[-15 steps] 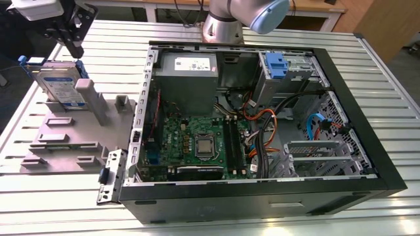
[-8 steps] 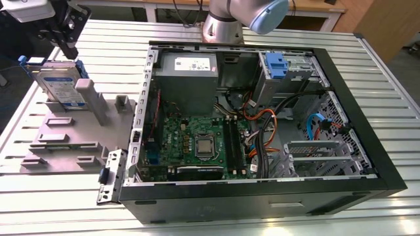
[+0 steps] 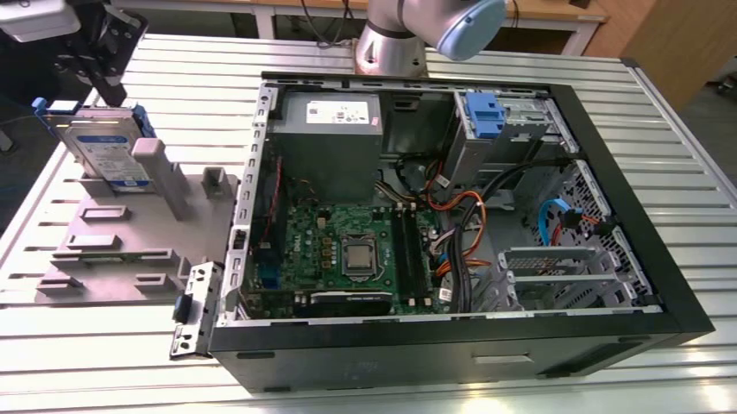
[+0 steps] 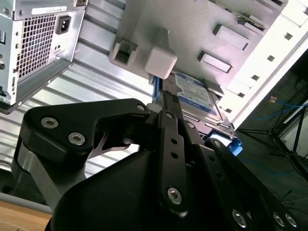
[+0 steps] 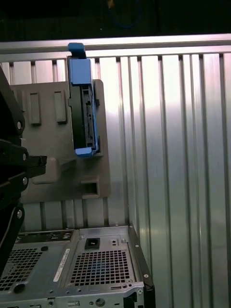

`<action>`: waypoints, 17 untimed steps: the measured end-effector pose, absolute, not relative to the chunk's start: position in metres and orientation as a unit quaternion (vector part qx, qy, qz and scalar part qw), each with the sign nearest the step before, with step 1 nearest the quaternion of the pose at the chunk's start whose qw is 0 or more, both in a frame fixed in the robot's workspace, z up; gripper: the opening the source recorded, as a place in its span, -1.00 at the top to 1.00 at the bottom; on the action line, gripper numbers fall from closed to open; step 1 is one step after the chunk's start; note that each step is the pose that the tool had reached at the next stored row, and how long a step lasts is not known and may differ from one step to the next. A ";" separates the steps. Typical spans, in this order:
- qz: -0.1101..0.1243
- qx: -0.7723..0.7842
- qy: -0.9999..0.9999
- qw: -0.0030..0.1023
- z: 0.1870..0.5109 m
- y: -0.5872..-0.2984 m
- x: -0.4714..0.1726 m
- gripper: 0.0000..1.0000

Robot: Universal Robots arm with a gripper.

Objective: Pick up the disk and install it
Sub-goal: 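Reach for the disk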

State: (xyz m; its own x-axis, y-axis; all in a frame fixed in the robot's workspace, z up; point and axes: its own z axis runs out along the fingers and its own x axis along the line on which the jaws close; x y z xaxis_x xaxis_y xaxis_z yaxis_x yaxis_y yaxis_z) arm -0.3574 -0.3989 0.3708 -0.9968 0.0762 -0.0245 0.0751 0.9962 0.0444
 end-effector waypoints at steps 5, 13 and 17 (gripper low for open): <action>0.022 0.038 0.999 0.013 0.369 -0.399 -0.364 0.79; 0.022 0.038 0.999 0.013 0.367 -0.399 -0.371 0.79; 0.022 0.038 0.999 0.013 0.367 -0.399 -0.372 0.79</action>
